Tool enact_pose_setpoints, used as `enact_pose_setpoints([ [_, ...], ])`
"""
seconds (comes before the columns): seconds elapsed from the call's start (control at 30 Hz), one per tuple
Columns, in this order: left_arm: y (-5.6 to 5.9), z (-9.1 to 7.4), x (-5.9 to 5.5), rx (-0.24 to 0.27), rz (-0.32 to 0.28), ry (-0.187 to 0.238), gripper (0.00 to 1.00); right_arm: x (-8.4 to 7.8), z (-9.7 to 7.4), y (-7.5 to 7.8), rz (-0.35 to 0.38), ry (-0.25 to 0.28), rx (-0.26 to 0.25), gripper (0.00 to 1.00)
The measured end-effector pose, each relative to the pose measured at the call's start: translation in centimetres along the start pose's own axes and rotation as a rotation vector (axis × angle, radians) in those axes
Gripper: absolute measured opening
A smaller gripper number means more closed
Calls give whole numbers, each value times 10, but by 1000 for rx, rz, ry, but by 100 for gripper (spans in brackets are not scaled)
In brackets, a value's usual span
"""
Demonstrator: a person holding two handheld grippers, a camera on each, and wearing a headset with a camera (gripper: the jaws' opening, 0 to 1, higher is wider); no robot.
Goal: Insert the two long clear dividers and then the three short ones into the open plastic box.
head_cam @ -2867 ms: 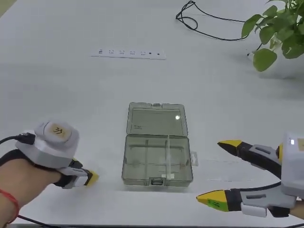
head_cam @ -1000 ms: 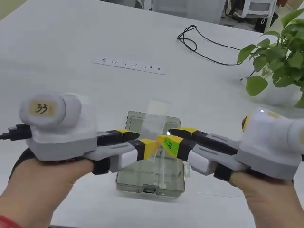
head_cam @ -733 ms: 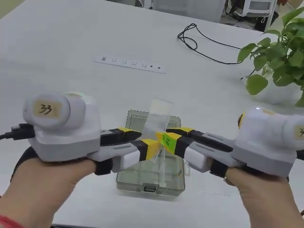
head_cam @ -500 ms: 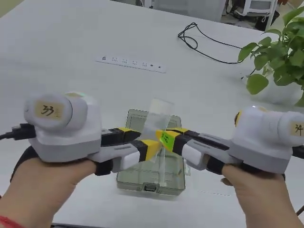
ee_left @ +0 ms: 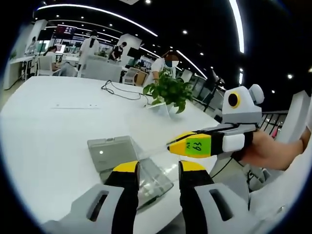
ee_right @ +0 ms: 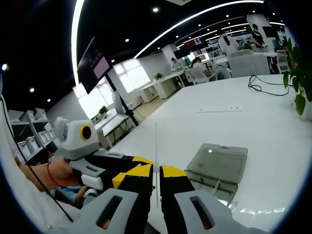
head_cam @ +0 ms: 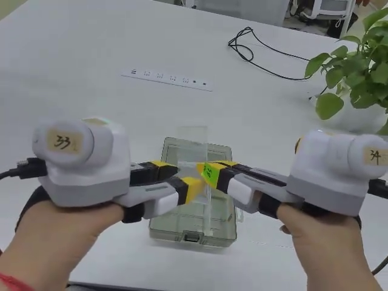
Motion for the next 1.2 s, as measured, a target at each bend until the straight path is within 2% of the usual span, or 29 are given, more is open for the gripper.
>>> enact_pose_setpoints([
  [0.23, -4, -7, -4, -4, 32, -8, 38, 2, -1, 3, 6, 3, -19, 6],
  [0.33, -7, -11, -7, -10, 85, -16, 42, 4, -2, 5, 21, 7, -34, 6],
  [0.5, -14, -18, -13, -29, 132, -44, 49, 6, -1, 9, 31, 6, -55, 6],
  [0.73, -22, -28, -17, -49, 194, -68, 63, 9, 5, 14, 104, -19, -78, 6],
  [0.9, -28, -35, -21, -79, 249, -82, 75, 9, 11, 17, 133, -59, -115, 7],
  [1.2, -38, -40, -30, -151, 326, -136, 86, 2, 21, 25, 200, -163, -198, 7],
])
Point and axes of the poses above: the centre of the closed fingertips' face, and the gripper's own axes: z roughly forward along the fingers, y roughly to its right, x roughly out of its top, the point moved 4 cm from there along -z, roughly backward along the fingers, and after that the axes turned 5 degrees about -x, right-handed, at the moved point
